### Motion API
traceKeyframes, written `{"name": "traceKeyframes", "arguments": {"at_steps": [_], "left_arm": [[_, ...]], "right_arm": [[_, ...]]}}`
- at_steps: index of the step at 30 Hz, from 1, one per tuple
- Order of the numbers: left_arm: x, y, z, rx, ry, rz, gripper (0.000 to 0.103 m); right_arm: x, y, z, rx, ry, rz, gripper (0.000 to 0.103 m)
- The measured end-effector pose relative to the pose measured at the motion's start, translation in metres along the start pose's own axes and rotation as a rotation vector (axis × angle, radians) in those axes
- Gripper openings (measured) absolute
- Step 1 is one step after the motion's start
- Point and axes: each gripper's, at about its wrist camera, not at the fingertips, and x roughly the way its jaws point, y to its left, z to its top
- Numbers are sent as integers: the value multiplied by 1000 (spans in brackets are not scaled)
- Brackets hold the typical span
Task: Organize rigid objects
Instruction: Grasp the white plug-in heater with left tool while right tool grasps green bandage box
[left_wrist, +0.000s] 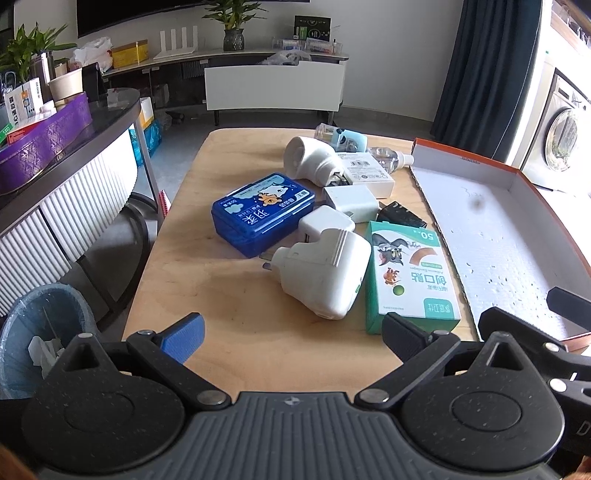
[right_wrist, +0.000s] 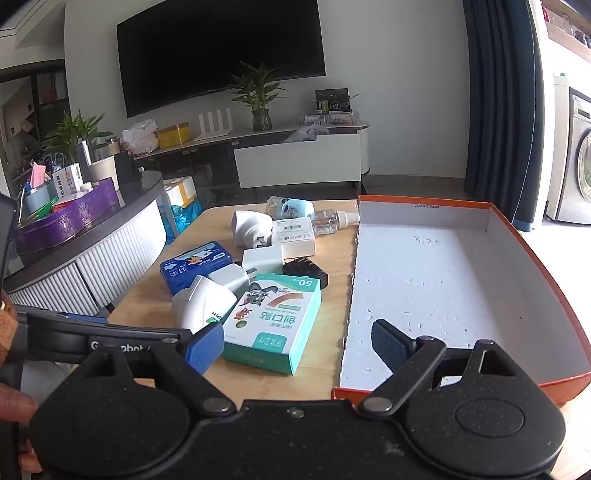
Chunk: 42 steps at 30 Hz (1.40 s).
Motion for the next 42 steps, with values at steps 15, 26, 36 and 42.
{"name": "traceKeyframes", "arguments": {"at_steps": [15, 26, 36, 42], "left_arm": [[14, 5, 7, -10, 20, -10, 103], [20, 6, 11, -1, 30, -24, 103], [29, 7, 15, 1, 43, -24, 103], [36, 6, 18, 11, 51, -28, 103]], "right_arm": [[8, 2, 1, -18, 14, -3, 102], [14, 1, 0, -30, 20, -4, 102], [15, 1, 2, -63, 20, -29, 102], [18, -2, 5, -34, 41, -21, 102]]}}
